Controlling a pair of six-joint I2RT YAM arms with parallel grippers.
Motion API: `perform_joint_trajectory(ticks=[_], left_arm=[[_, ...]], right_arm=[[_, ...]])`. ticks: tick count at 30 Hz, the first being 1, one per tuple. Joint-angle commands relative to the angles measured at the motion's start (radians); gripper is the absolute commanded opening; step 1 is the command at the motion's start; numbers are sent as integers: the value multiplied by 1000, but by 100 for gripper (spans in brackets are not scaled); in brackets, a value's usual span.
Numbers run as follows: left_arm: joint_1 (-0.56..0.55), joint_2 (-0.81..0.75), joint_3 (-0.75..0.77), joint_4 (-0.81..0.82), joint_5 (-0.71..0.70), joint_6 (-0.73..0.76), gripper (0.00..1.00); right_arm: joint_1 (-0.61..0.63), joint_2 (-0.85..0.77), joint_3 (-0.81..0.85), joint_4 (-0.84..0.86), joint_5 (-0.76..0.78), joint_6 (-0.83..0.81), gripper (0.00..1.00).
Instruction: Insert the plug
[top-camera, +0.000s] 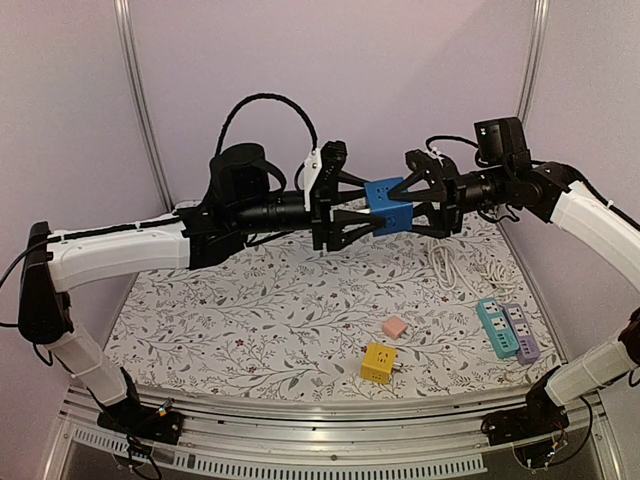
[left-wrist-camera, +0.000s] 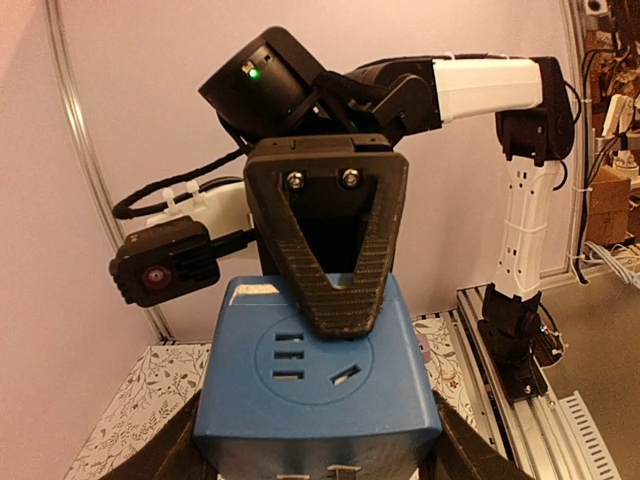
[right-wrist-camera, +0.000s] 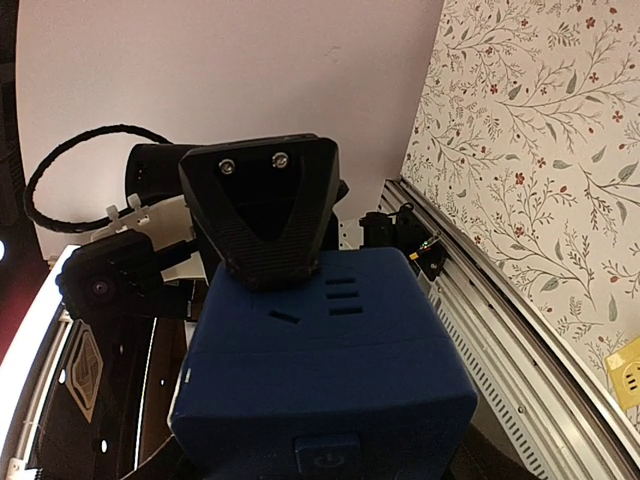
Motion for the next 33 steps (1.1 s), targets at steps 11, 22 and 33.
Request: perform_joint_trajectory(ticks=[11, 22, 33], left_arm=[[-12, -2, -43, 71, -70, -8, 65], [-5, -161, -207, 72, -112, -27, 100], [-4, -407, -419, -44, -397, -50, 99]], right_arm=[[13, 11, 15, 18, 11, 4, 13], [10, 7, 36, -110, 171, -55, 0], [12, 15, 131, -420, 568, -176, 0]])
